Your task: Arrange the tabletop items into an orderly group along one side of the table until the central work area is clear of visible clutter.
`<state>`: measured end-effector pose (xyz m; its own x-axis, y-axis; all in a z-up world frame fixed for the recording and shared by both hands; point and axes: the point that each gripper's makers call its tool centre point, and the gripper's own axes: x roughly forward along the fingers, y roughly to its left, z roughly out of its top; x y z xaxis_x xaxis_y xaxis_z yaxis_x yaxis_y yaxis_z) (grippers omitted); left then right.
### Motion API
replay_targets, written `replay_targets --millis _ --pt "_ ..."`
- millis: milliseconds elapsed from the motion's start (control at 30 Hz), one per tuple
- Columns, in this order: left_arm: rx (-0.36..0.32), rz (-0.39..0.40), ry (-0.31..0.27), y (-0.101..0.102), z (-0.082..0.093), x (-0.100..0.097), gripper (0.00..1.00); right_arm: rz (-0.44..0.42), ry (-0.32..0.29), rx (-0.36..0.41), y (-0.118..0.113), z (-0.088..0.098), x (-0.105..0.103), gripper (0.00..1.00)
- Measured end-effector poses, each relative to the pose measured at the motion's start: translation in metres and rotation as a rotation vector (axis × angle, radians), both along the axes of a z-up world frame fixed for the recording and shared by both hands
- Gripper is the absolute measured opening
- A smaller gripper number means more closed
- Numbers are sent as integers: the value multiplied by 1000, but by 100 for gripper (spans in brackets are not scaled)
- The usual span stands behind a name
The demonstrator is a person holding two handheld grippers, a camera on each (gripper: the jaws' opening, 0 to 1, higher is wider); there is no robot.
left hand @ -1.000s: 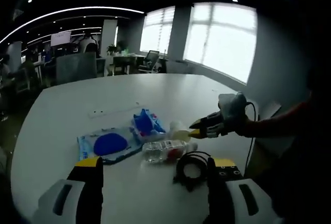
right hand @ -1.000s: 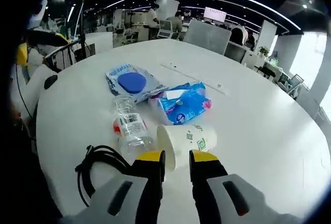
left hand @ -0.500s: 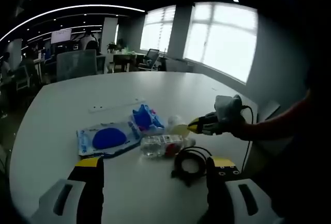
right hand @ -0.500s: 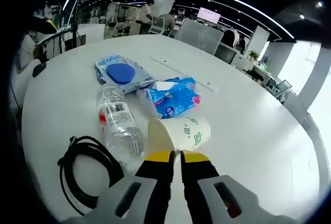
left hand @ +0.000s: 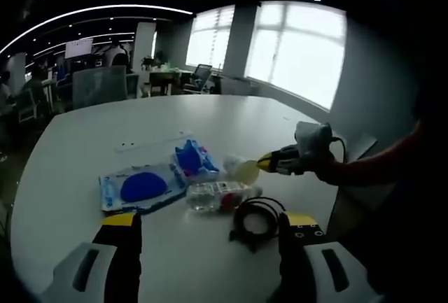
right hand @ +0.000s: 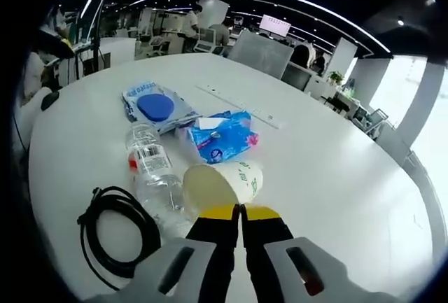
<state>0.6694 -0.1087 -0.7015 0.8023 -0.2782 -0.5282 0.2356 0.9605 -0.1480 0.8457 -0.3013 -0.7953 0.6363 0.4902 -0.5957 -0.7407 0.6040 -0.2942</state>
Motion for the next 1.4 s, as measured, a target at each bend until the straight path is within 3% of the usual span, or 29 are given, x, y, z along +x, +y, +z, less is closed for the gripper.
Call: replay_targets --millis 167,467,600,800,1400 --pt "-4 -4 -12 0 3 1 79 0 -12 27 -1 10 4 0" --pt "6 -12 -33 4 6 1 81 -8 -4 111 3 44 8 0" --pt "13 -17 -44 5 9 2 82 11 46 180 15 61 4 0" --pt "20 -19 -47 9 9 3 84 58 131 223 39 71 -14 0" --pt "34 8 -61 25 11 1 89 149 367 350 105 80 -74 0"
